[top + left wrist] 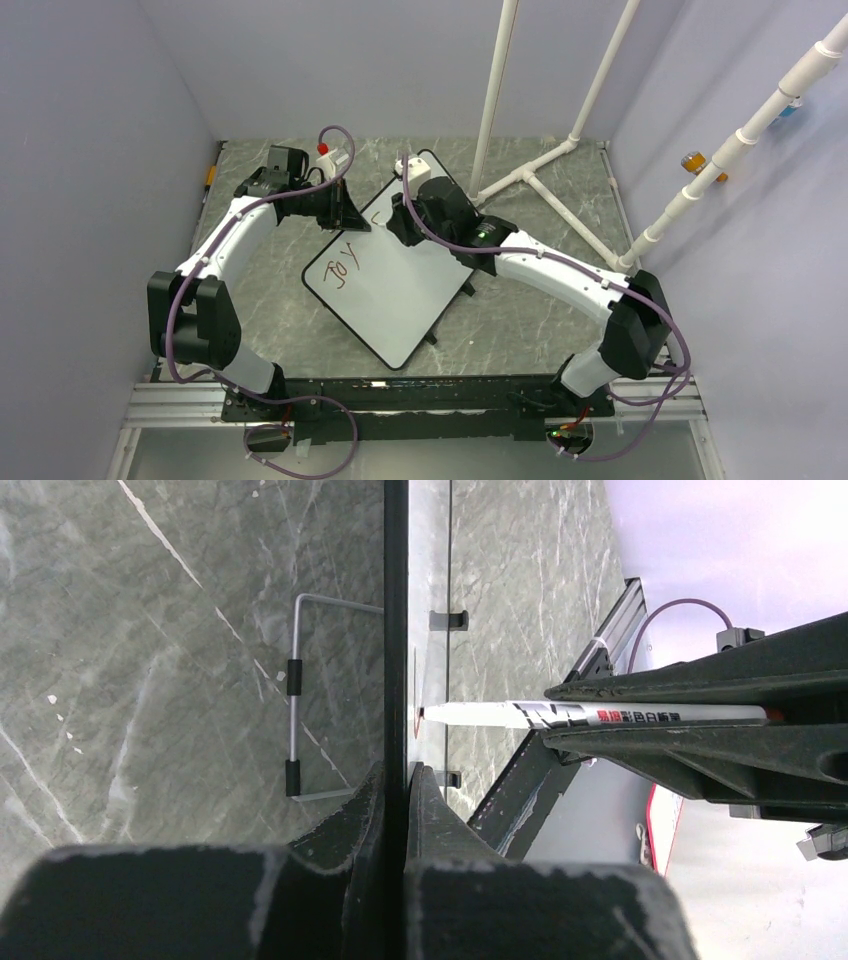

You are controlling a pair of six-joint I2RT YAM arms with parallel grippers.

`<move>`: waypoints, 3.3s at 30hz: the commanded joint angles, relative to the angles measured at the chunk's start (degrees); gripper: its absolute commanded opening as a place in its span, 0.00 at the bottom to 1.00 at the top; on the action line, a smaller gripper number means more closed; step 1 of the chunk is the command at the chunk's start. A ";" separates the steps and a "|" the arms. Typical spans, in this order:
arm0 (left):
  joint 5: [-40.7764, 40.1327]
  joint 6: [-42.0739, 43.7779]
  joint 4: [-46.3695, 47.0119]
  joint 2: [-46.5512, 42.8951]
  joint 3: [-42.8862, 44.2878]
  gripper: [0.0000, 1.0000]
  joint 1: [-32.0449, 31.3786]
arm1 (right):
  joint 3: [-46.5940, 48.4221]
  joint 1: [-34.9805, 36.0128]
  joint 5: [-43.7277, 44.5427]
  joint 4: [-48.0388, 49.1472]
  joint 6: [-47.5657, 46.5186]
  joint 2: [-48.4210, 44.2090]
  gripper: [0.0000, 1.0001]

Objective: Write a sentence on the whiteboard

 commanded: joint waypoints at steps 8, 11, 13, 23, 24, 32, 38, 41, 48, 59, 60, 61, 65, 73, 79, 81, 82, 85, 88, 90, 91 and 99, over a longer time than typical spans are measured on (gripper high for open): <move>-2.52 3.58 4.07 -2.49 0.96 0.00 -0.06 | -7.68 0.32 0.94 -3.16 1.03 -3.75 0.00; -2.43 3.53 4.20 -2.48 0.94 0.00 -0.04 | -8.59 1.15 0.57 -3.67 1.27 -4.43 0.00; -2.43 3.57 4.19 -2.37 0.95 0.00 -0.06 | -8.13 2.17 0.56 -4.15 1.04 -4.53 0.00; -2.43 3.70 4.08 -2.38 0.90 0.00 -0.06 | -0.71 4.37 -0.12 -2.98 0.62 -5.02 0.00; -2.43 3.68 4.05 -2.40 0.89 0.00 -0.06 | -0.04 4.40 -0.15 -2.66 0.51 -5.13 0.00; -2.34 3.75 4.11 -2.57 0.77 0.00 -0.06 | 3.42 4.28 2.55 -3.09 -0.96 -1.96 0.00; -2.17 3.72 4.15 -2.66 0.68 0.00 -0.13 | 2.96 3.72 4.40 -2.65 -1.58 0.56 0.00; -2.17 3.82 4.14 -2.71 0.68 0.00 -0.15 | 2.75 2.40 5.09 -2.69 -1.92 1.21 0.00; -2.08 3.94 4.02 -2.74 0.70 0.00 -0.33 | 2.99 -0.86 5.47 -2.97 -2.44 1.33 0.00; -2.65 4.02 3.82 -2.67 0.77 0.00 -0.41 | 1.66 -1.42 1.79 -2.12 -1.50 -2.10 0.00; -2.61 4.03 3.89 -2.71 0.72 0.00 -0.41 | 1.53 -1.40 1.56 -1.91 -1.34 -2.81 0.00; -2.66 4.02 3.97 -2.73 0.68 0.00 -0.41 | 1.44 -1.39 1.45 -1.68 -1.22 -3.53 0.00; -2.65 4.06 4.05 -2.87 0.61 0.00 -0.41 | 1.84 -1.40 2.60 -1.15 -1.56 -4.36 0.00; -2.41 4.24 3.68 -2.81 0.68 0.00 -0.41 | 3.37 -2.51 3.63 -0.36 -1.64 -0.34 0.00; -2.28 4.20 3.72 -2.84 0.78 0.00 -0.50 | 1.22 -2.62 2.71 -0.28 -0.94 -0.44 0.00; -2.30 4.11 3.70 -2.92 0.79 0.00 -0.50 | 0.20 -2.57 1.98 -0.15 -0.25 -1.17 0.00; -2.32 4.17 3.73 -2.97 0.81 0.00 -0.50 | -0.43 -2.56 1.46 -0.04 0.16 -1.58 0.00; -2.43 4.11 3.90 -3.26 0.71 0.00 -0.50 | -1.87 -2.57 0.89 -0.19 1.23 -2.40 0.00; -2.26 4.14 3.77 -3.28 0.81 0.00 -0.50 | -3.86 -2.61 0.42 0.14 1.99 -3.05 0.00; -2.36 4.19 3.76 -3.28 0.85 0.00 -0.50 | -4.93 -2.60 0.46 0.05 2.41 -2.98 0.00; -2.39 4.19 3.75 -3.36 0.85 0.00 -0.50 | -5.52 -2.59 0.42 0.09 2.58 -3.02 0.00; -2.70 4.19 3.64 -3.37 0.94 0.00 -0.50 | -6.25 -2.57 0.46 -0.81 3.29 -4.94 0.00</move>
